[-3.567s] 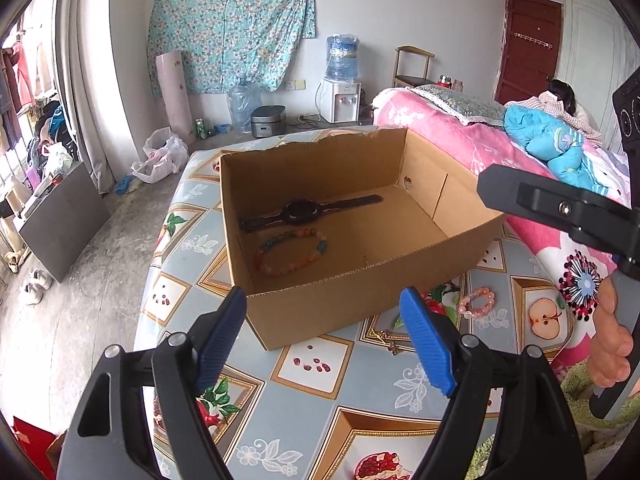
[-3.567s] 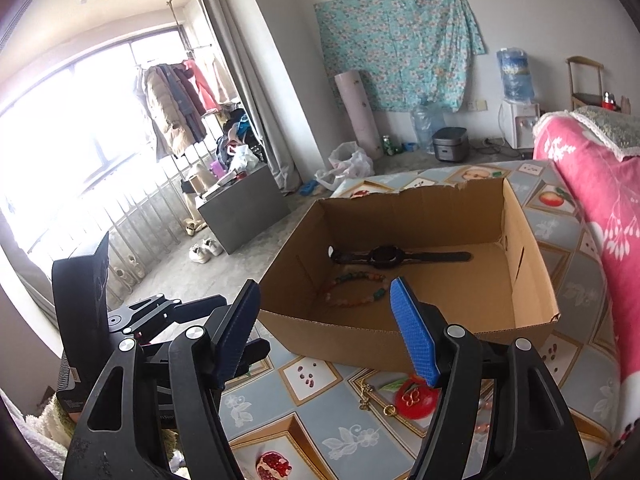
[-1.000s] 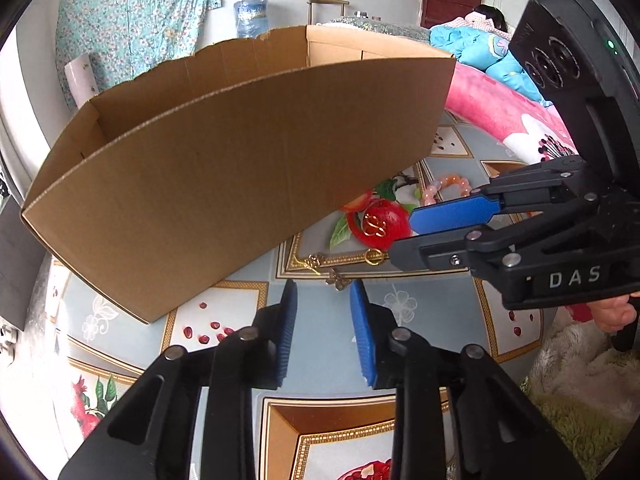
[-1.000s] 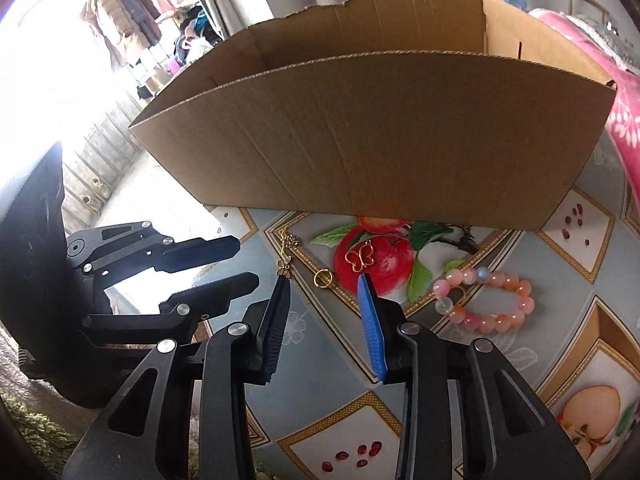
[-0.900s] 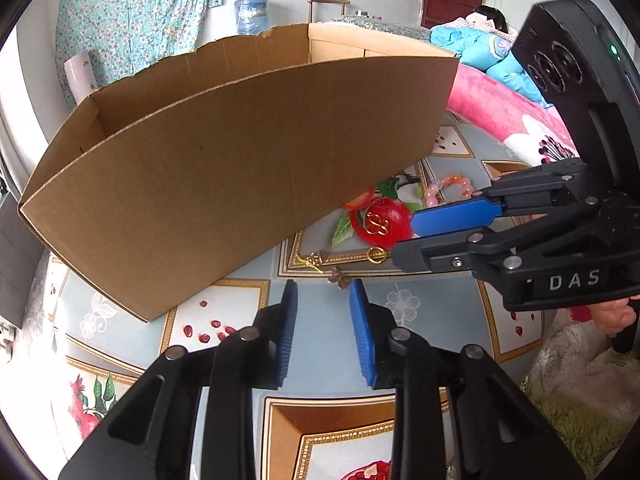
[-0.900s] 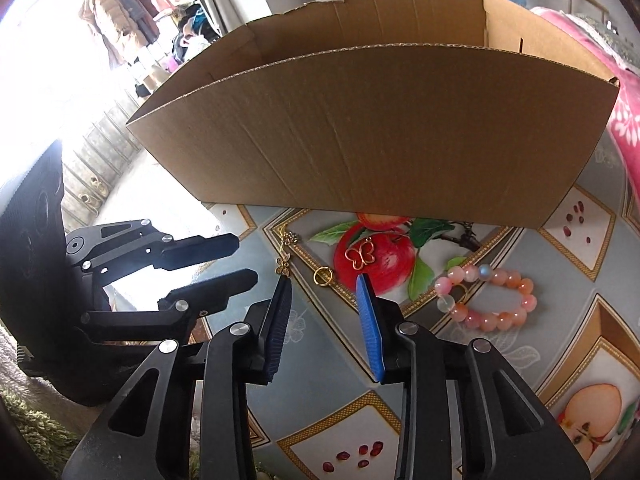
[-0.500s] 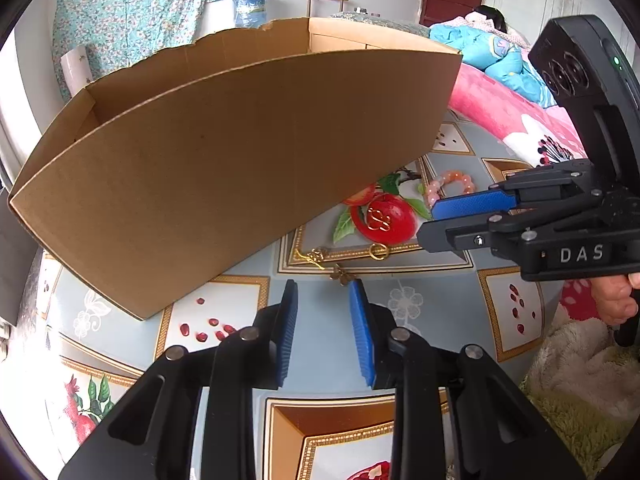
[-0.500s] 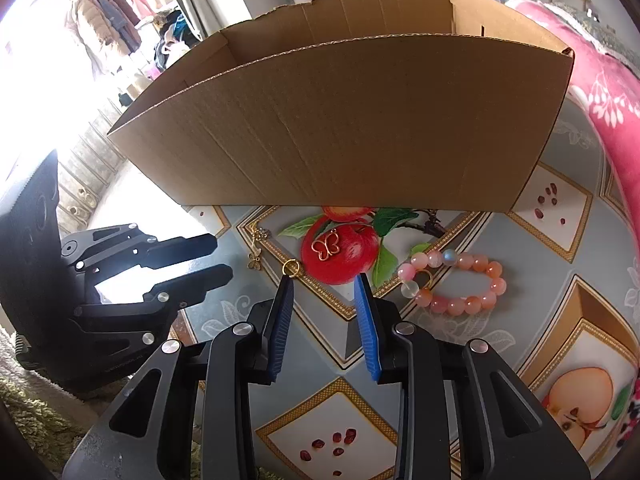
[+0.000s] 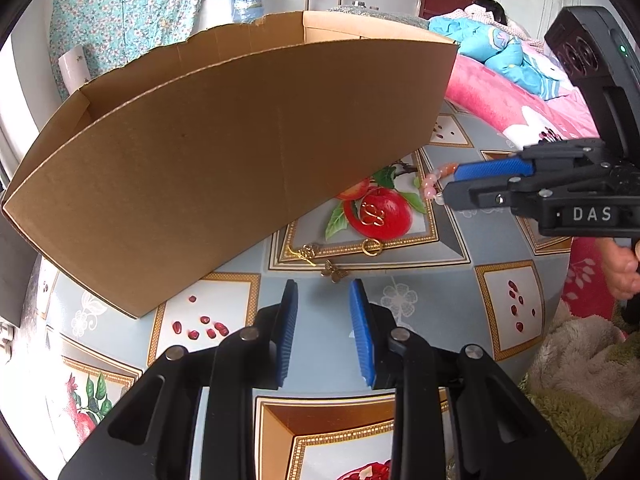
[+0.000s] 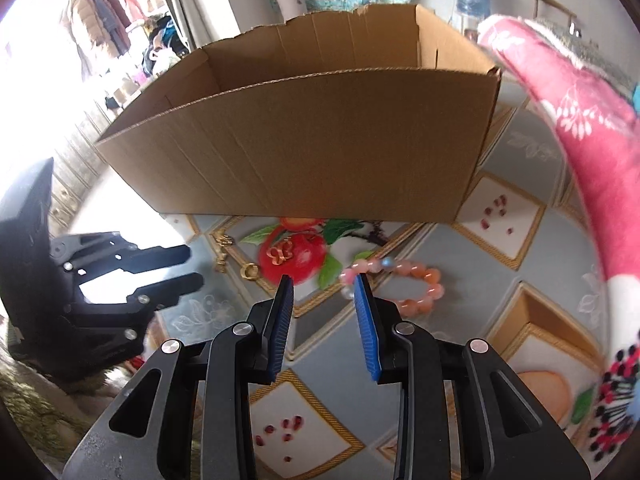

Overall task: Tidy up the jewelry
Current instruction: 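Close the right gripper on the pink bead bracelet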

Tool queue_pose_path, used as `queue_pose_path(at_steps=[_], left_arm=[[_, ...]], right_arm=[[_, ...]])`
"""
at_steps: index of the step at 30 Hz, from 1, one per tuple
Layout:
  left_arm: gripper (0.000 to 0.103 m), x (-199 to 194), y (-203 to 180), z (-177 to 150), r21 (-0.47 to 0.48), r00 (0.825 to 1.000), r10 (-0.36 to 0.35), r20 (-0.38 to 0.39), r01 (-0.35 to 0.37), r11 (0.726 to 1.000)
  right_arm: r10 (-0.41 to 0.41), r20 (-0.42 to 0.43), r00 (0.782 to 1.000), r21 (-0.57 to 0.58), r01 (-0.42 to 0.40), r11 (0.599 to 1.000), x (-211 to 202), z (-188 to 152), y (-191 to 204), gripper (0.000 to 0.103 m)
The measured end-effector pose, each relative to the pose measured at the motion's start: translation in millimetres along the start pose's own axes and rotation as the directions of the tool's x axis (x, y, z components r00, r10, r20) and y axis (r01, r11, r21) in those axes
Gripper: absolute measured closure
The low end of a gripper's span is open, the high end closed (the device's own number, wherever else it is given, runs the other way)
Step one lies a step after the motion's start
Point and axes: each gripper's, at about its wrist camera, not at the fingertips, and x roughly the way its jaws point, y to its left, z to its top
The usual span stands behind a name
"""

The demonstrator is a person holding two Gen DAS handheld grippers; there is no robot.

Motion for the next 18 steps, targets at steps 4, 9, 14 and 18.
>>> queue_pose_path(at_steps=[4,9,14,18], left_arm=[[0.077,0,-1,1,0.006,1.0,0.003,-0.001,-0.003,1.0],[0.077,1,-2,1,0.009,1.0,0.009,-0.004,-0.009,1.0],[0.077,1,-2,1,0.009,1.0,0.01,-0.004,-0.01,1.0],[0.077,0,-2,1,0.012,1.0,0.011,-0.001,-0.011,1.0]], right_arm=[[-0.088,-0.027,0.996,-0.093,0.085,0.992,8,-3,-2,0.074],[-0.213,-0.016,0.977,-0.275,0.2,0.94,15,-9,9,0.095],[-0.155,0.006,0.988,-0.248,0.151,0.957,3,-4,1,0.103],[-0.132,0.054,0.99,-0.179,0.139,0.974,-10,4,-16,0.103]])
